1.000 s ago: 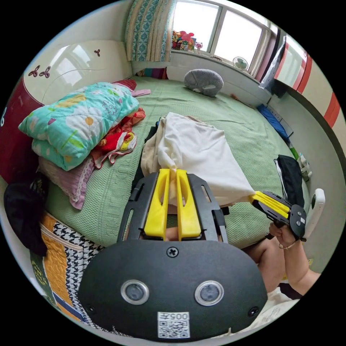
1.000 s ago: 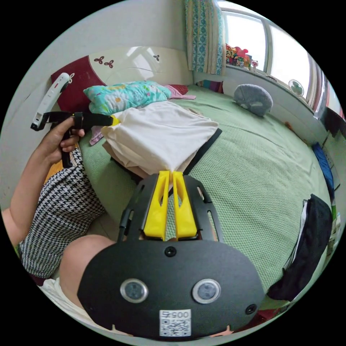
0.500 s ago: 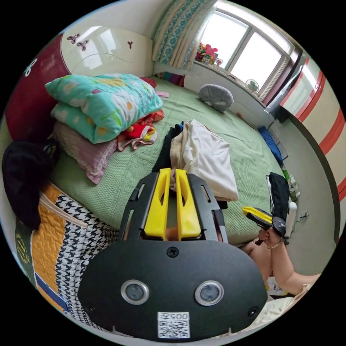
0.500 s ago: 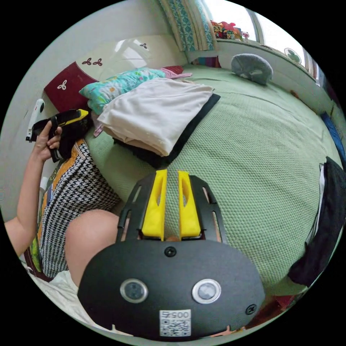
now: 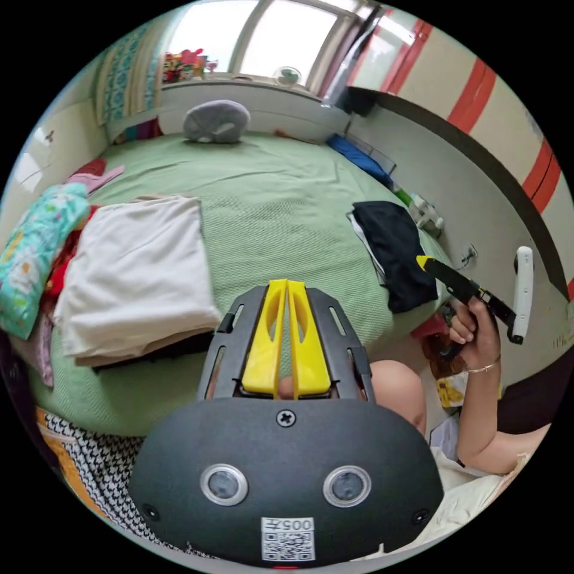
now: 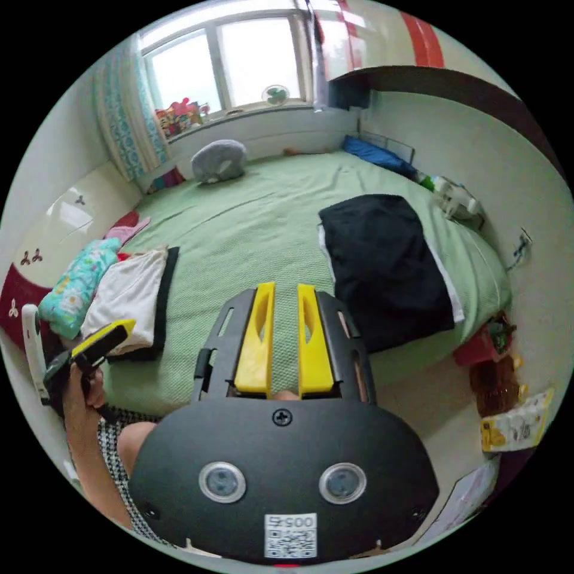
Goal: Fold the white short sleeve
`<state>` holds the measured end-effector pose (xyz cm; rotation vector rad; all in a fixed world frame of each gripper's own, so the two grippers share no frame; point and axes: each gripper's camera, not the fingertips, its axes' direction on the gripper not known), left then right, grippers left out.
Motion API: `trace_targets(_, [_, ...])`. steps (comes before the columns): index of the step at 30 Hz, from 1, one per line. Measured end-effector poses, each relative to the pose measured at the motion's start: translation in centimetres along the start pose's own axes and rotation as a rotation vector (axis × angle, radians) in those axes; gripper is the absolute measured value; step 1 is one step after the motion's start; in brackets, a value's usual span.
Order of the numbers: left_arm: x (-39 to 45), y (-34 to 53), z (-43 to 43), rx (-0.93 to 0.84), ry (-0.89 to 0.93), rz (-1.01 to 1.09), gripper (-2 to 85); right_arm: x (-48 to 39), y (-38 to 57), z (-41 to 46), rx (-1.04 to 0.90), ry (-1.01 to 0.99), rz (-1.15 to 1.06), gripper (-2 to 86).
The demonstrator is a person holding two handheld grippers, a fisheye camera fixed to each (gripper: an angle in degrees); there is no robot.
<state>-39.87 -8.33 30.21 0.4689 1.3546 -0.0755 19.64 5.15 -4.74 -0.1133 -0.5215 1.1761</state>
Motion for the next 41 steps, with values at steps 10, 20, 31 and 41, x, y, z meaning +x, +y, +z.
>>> trace_targets(10, [9.1, -6.2, 18.2, -0.190, 0.062, 0.188, -0.5, 8.6, -2.7, 2.0, 0.151, 0.009, 0.228, 11.6])
trace_targets(20, [8.3, -11.0, 23.0, -0.056, 0.012, 0.076, -0.6, 9.2, -10.4, 9.1, 0.075, -0.001, 0.400, 12.2])
trace_targets(31, [6.3, -14.1, 29.4, -0.066, 0.152, -0.083, -0.6, 9.9, -12.8, 10.8, 0.037, 0.146, 0.513, 11.2])
trace_targets(41, [6.0, -16.2, 34.7, -0.114, 0.124, -0.053, -0.7, 10.9, -14.3, 14.1, -0.069, 0.142, 0.577, 6.1])
